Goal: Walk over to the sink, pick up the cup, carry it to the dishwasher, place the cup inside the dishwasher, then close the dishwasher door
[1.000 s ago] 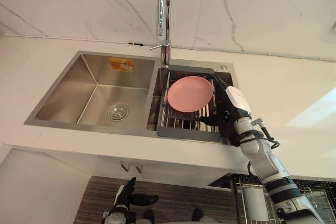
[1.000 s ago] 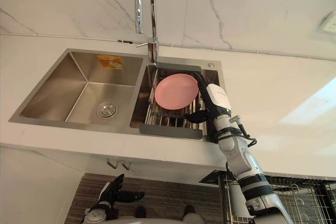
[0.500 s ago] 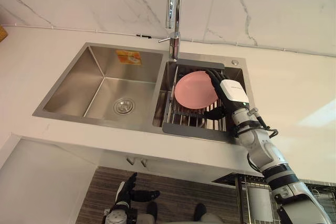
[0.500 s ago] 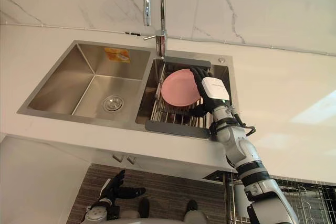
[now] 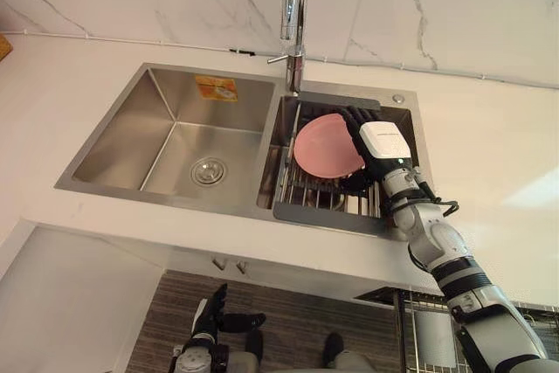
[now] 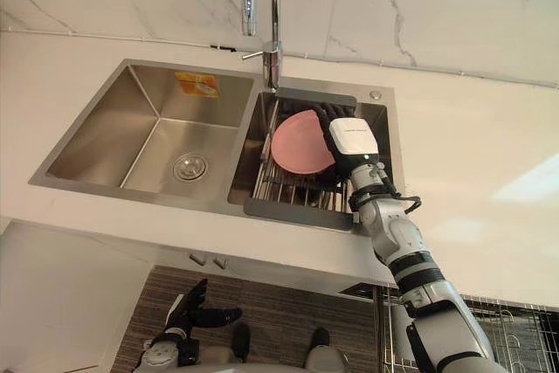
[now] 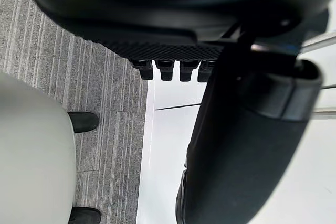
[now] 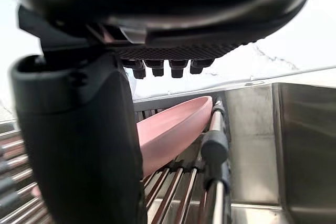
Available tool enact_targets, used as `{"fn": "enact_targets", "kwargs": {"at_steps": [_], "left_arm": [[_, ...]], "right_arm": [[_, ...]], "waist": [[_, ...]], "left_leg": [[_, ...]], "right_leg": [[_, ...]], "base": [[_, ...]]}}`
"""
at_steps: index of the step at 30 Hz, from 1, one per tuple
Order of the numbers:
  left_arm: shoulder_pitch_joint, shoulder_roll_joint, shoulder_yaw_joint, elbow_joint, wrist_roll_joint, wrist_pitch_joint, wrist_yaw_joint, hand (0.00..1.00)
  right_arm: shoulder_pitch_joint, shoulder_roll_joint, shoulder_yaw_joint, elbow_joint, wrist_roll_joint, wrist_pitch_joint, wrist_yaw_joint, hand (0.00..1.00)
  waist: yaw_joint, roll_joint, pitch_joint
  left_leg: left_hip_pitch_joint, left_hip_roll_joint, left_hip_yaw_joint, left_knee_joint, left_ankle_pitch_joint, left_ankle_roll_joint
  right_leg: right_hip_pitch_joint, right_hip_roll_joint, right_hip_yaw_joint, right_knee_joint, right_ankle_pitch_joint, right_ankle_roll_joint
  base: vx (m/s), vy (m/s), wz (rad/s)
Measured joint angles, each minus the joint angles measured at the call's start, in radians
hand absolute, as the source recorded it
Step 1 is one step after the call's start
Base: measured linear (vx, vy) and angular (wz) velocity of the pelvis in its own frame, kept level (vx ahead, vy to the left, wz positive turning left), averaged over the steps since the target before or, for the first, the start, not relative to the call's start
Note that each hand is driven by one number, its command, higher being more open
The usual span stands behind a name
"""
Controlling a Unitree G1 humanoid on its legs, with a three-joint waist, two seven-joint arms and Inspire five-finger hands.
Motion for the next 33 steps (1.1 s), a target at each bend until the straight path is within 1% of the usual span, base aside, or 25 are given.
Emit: {"fn": "enact_targets", "kwargs": {"at_steps": [3,6,7,13,18,22,24,28,33], "left_arm": [[-0.001,0.001,0.0,-0.006,-0.008,-0.003,0.001,1.0],[-0.001,0.001,0.0,-0.006,-0.008,-0.004,0.001,1.0],[-0.001,0.001,0.0,-0.006,-0.008,-0.005,0.001,1.0],[-0.001,0.002,-0.001,-0.006,-0.008,-0.007,0.001,1.0],[-0.002,0.002,-0.002,-0.007,-0.008,-0.012,0.001,1.0],[-0.005,0.001,-0.003,-0.007,-0.01,-0.015,0.001,1.0],[-0.009,0.003,-0.003,-0.007,-0.011,-0.018,0.001,1.0],[-0.01,0.003,-0.004,-0.007,-0.011,-0.018,0.001,1.0],[-0.01,0.002,-0.004,-0.007,-0.011,-0.017,0.0,1.0]], "right_arm": [[-0.012,0.0,0.0,0.0,-0.018,0.011,-0.017,1.0],[-0.018,0.0,0.0,0.0,-0.029,0.014,-0.021,1.0],[-0.019,0.001,0.0,0.0,-0.034,0.014,-0.021,0.0],[-0.027,0.007,0.0,0.023,-0.047,0.011,-0.032,0.0],[-0.083,0.007,0.019,0.066,-0.043,0.008,-0.037,0.0],[-0.101,0.007,0.042,0.069,-0.013,0.001,-0.037,0.0],[-0.109,0.007,0.04,0.067,-0.004,-0.009,-0.041,0.0],[-0.109,0.009,0.045,0.062,-0.004,-0.026,-0.041,0.0],[-0.104,0.021,0.045,0.052,-0.004,-0.024,-0.041,0.0]], "waist": [[0.0,0.001,0.015],[0.0,0.002,0.016],[0.0,0.002,0.016],[-0.001,0.003,0.017],[0.0,0.005,0.023],[0.002,0.007,0.031],[0.0,0.008,0.043],[0.0,0.008,0.043],[0.0,0.009,0.044]], "left_leg": [[-0.001,0.0,-0.001,-0.002,0.004,0.0],[-0.004,0.0,-0.004,-0.005,0.007,0.0],[-0.005,0.0,-0.007,-0.006,0.009,-0.001],[-0.01,0.0,-0.01,-0.02,0.021,-0.003],[-0.017,0.003,-0.011,-0.02,0.026,-0.005],[-0.018,0.006,-0.012,-0.02,0.027,-0.007],[-0.019,0.008,-0.011,-0.02,0.029,-0.008],[-0.019,0.011,-0.011,-0.02,0.029,-0.009],[-0.018,0.016,-0.01,-0.02,0.031,-0.012]], "right_leg": [[-0.001,0.0,0.0,0.001,0.0,-0.001],[-0.005,0.001,-0.003,0.001,0.0,-0.001],[-0.005,0.001,-0.006,0.001,-0.001,-0.001],[-0.016,0.003,-0.01,0.002,-0.001,-0.002],[-0.023,0.007,-0.009,0.005,-0.002,-0.006],[-0.024,0.011,-0.01,0.006,-0.003,-0.009],[-0.026,0.012,-0.008,0.008,-0.003,-0.01],[-0.027,0.015,-0.008,0.009,-0.004,-0.012],[-0.027,0.021,-0.008,0.009,-0.003,-0.014]], "base": [[-0.04,-0.012,0.01],[-0.03,-0.011,0.04],[-0.02,-0.015,0.06],[-0.01,-0.004,0.02],[-0.02,-0.007,0.0],[0.0,0.0,0.0],[0.0,0.0,0.0],[0.0,0.0,0.0],[0.0,0.0,0.0]]}}
